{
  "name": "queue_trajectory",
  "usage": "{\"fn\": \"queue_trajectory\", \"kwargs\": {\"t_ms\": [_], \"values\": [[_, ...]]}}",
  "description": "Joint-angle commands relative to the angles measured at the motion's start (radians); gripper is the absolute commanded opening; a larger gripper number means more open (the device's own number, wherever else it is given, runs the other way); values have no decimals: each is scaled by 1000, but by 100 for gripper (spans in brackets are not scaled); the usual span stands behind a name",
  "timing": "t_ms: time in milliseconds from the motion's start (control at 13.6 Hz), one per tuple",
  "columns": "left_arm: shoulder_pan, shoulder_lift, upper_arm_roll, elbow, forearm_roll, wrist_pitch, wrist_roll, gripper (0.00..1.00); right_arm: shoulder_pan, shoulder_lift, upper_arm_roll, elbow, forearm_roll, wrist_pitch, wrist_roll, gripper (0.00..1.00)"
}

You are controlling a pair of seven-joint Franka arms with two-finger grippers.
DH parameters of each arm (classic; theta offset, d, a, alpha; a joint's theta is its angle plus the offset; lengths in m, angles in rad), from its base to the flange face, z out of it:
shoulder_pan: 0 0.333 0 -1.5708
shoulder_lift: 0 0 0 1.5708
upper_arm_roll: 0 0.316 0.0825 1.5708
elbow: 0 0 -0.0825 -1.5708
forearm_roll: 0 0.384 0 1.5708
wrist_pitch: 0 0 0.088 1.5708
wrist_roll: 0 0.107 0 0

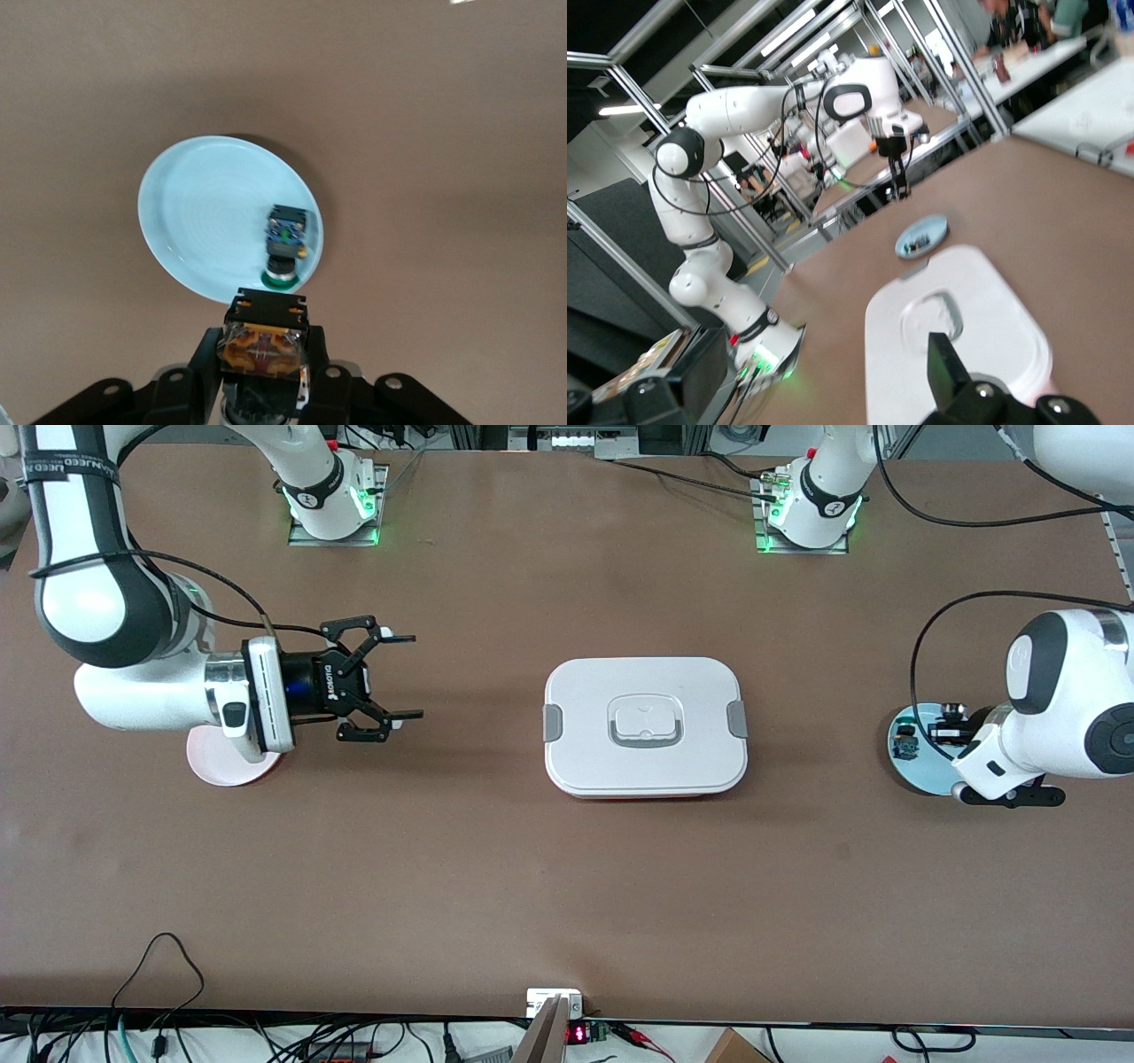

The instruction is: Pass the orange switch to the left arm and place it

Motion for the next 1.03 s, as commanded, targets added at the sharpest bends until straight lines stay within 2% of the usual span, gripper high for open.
{"fn": "queue_trajectory", "kwargs": {"t_ms": [0,295,442,736,957], "values": [[52,4,-11,-70,77,110,28,0,0,-45,-1,0,-133,-6,254,100],[136,105,-9,-69,85,280,89,1,3,-73,-8,43,-392,2,633,100],[139,121,-9,-67,83,296,89,1,0,-82,-8,57,-565,-12,768,100],[179,181,-9,-70,86,391,129,5,6,-101,-8,77,-815,-26,1113,100],[187,184,-9,-86,86,403,141,5,9,-104,-2,114,-1027,-45,1371,100]]}}
